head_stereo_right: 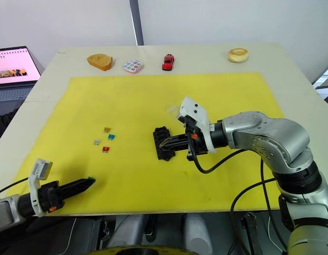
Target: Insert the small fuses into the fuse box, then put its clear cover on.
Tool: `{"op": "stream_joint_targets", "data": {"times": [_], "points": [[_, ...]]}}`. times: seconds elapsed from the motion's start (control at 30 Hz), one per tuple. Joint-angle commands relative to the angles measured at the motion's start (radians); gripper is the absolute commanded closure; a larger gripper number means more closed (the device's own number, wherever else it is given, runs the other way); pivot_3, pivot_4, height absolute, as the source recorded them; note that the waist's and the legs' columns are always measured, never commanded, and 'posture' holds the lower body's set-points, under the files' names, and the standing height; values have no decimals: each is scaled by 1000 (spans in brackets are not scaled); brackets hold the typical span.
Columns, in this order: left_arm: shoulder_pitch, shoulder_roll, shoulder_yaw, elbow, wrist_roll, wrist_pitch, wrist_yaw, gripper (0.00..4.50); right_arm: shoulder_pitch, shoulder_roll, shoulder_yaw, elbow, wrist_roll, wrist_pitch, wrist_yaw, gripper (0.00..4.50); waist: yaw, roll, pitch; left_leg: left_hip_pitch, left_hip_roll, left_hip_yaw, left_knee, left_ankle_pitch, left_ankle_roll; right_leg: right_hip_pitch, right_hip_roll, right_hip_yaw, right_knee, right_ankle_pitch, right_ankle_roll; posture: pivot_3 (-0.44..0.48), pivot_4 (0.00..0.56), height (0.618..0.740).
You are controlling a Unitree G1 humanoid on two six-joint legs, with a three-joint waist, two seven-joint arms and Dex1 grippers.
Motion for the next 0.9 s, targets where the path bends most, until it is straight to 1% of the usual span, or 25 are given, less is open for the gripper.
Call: {"op": "stream_joint_targets", "data": {"times": [0.03, 0.17, 0.2, 0.3, 0.43, 0.53, 0.6, 0.7, 0.83, 0.9], "points": [[36, 48, 7, -12, 128, -85, -35, 555, -13, 8, -9, -15, -4, -17, 9, 4500, -1, 0, 0, 0, 0, 0, 0, 0, 0, 0, 0, 0, 0, 0, 0, 0, 150, 740], [53, 89, 26, -44, 127, -78, -81, 555, -11, 7, -9, -17, -9, -19, 12, 4500, -1, 0, 0, 0, 0, 0, 0, 0, 0, 0, 0, 0, 0, 0, 0, 0, 150, 740], [59, 100, 32, -37, 133, -80, -97, 555, -11, 7, -8, -16, -10, -20, 12, 4500, -2, 0, 0, 0, 0, 0, 0, 0, 0, 0, 0, 0, 0, 0, 0, 0, 150, 740], [47, 124, 91, 19, 76, -33, -130, 555, -8, 7, -11, -18, -12, -20, 14, 4500, -2, 0, 0, -1, 0, 0, -1, 0, 0, -1, 0, 0, 0, 0, 0, 0, 150, 740], [35, 148, 141, 49, 22, 25, -175, 555, -8, 10, -7, -16, -19, -24, 16, 4500, 0, 0, 1, -1, 0, 0, 0, 0, 0, -5, 0, 0, 0, 0, 0, 0, 150, 740], [32, 167, 161, 63, 21, 48, -195, 555, -9, 11, -5, -14, -21, -27, 19, 4500, 1, 0, 1, -2, 0, 1, 0, 0, 0, -5, -1, 0, 0, 0, 0, 0, 150, 740], [4, 176, 172, 96, 27, 54, -195, 555, -10, 13, -3, -12, -26, -31, 22, 4500, 2, 0, 1, -1, 0, 1, 0, 0, 0, -5, -1, 0, 0, 0, 0, 0, 150, 740], [-15, 182, 164, 120, 49, 53, -205, 555, -11, 16, 1, -10, -35, -35, 25, 4500, 1, 0, 1, -1, 0, 1, 0, 0, 0, -6, -1, 0, 0, 0, 0, 0, 150, 740], [2, 166, 97, 98, 130, -5, -232, 555, -13, 23, 2, -7, -41, -36, 24, 4500, -3, 0, 1, -2, 0, 2, -1, 0, 0, -6, -1, 0, 0, 0, 0, 0, 150, 740], [-1, 149, 66, 71, 145, -21, -237, 555, -14, 25, 3, -6, -44, -35, 23, 4500, -2, 0, 1, -2, 0, 2, -1, 0, 0, -6, -1, 0, 0, 0, 0, 0, 150, 740]]}}
